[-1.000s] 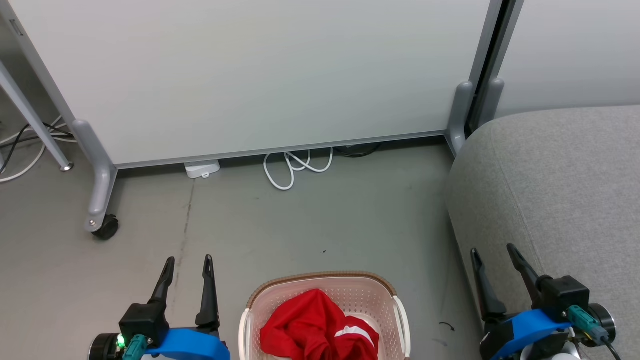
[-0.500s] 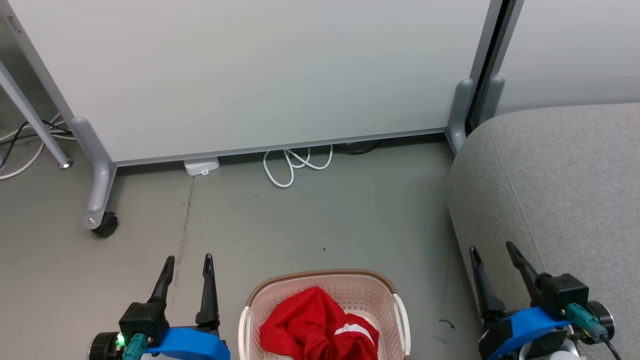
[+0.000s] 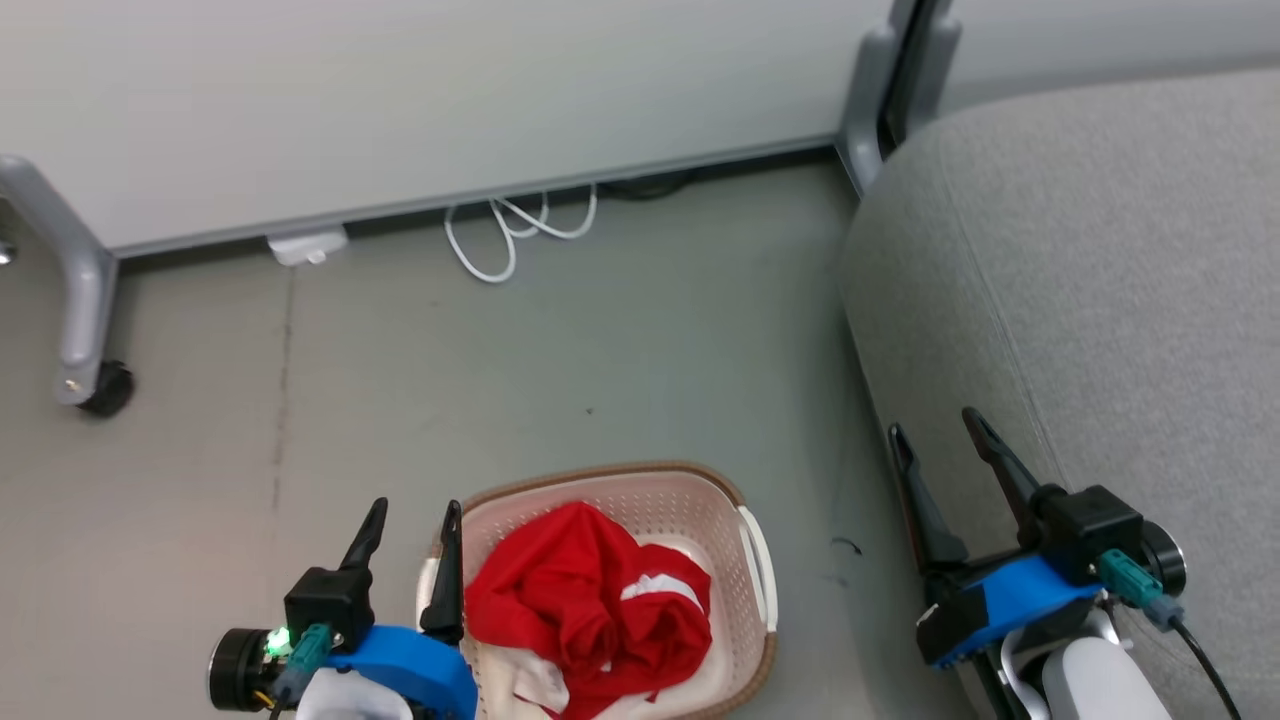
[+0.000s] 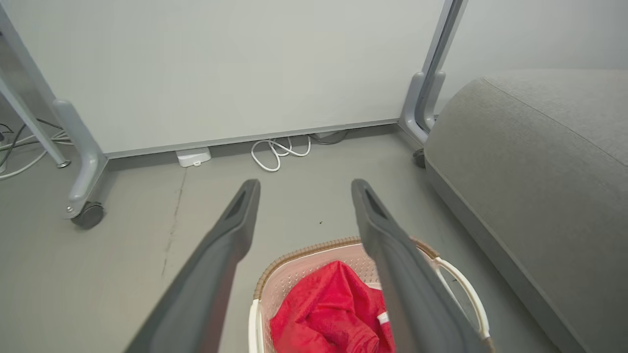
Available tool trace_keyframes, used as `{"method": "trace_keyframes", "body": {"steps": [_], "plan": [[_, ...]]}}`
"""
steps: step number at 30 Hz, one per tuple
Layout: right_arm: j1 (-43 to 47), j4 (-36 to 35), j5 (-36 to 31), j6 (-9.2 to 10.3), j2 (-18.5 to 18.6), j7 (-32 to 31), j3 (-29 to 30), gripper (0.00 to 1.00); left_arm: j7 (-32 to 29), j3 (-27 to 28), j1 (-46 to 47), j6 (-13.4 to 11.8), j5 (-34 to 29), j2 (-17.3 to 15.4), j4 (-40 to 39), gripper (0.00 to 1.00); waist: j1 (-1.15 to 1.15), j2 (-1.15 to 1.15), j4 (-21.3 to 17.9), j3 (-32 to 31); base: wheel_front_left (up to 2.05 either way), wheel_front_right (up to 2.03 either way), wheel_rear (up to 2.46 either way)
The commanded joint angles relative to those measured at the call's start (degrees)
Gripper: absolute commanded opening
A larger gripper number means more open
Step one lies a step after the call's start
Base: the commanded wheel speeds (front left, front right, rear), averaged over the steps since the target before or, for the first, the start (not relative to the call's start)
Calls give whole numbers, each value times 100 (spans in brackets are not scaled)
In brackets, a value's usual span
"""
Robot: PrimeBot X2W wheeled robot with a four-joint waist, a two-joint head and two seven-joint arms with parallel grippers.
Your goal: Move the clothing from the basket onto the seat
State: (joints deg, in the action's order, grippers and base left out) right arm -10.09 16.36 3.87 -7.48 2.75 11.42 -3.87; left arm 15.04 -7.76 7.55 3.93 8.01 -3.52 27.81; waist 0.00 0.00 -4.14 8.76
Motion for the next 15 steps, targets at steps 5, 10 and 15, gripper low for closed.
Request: {"method": "trace_keyframes", "body": {"steps": [5,10,15], "plan": [[-287,-32,68,-3,23,84,-136,100,-44,-207,528,160,-58,-109,721,100,0,0,-508,743,0,0,0],[-562,-37,127,-3,20,170,-313,100,-70,-468,1106,263,-117,-195,1461,100,0,0,-748,1248,0,0,0],[-787,-18,241,-3,20,252,-543,100,-119,-665,1549,315,-104,-289,2111,100,0,0,-971,1702,0,0,0]]}}
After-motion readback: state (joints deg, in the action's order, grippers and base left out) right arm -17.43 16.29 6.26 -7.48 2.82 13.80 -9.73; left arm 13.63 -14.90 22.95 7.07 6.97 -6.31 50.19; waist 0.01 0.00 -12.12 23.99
